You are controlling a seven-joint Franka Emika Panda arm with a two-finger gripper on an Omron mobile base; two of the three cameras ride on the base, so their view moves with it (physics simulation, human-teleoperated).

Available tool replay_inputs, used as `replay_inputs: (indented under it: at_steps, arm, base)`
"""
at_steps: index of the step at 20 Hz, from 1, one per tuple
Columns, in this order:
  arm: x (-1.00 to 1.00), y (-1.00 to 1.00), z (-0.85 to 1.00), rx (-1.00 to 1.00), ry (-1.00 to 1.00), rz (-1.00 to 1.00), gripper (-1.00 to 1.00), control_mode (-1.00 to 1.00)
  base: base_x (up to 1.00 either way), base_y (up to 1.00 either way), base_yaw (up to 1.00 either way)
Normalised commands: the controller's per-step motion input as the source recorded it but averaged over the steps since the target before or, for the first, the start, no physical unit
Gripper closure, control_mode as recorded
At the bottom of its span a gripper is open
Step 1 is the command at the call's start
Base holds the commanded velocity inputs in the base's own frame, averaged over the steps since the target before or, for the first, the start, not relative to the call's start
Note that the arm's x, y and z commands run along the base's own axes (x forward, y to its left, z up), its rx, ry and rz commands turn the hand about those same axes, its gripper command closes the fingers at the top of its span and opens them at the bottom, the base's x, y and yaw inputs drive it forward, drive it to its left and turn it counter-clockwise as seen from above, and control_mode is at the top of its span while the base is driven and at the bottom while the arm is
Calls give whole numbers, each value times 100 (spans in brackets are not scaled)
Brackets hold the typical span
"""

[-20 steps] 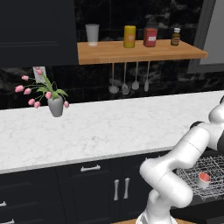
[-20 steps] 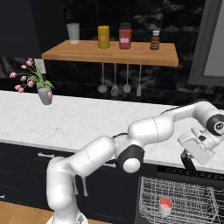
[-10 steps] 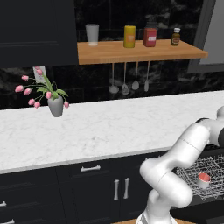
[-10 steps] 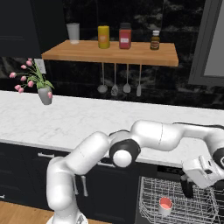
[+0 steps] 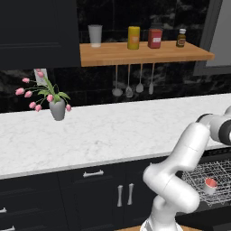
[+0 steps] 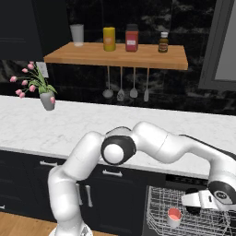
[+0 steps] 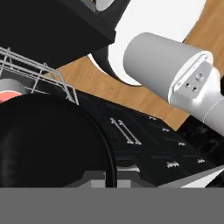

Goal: Pick up the cup and bowl from the counter, place them in the dishwasher, and close the dishwasher door.

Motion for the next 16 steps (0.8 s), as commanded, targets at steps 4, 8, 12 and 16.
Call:
replay_inputs:
  at_steps: [4, 8, 12, 16]
  arm:
    - [0, 0, -19, -3, -26, -1, 100, -100]
    - [0, 0, -33, -2, -19, -3, 100, -100]
    - [0, 0, -36, 0, -15, -4, 100, -100]
    - [0, 0, -34, 0, -10, -4, 100, -100]
  base:
    - [0, 0, 0]
    - [0, 0, 0]
    - [0, 0, 0]
    - [0, 0, 0]
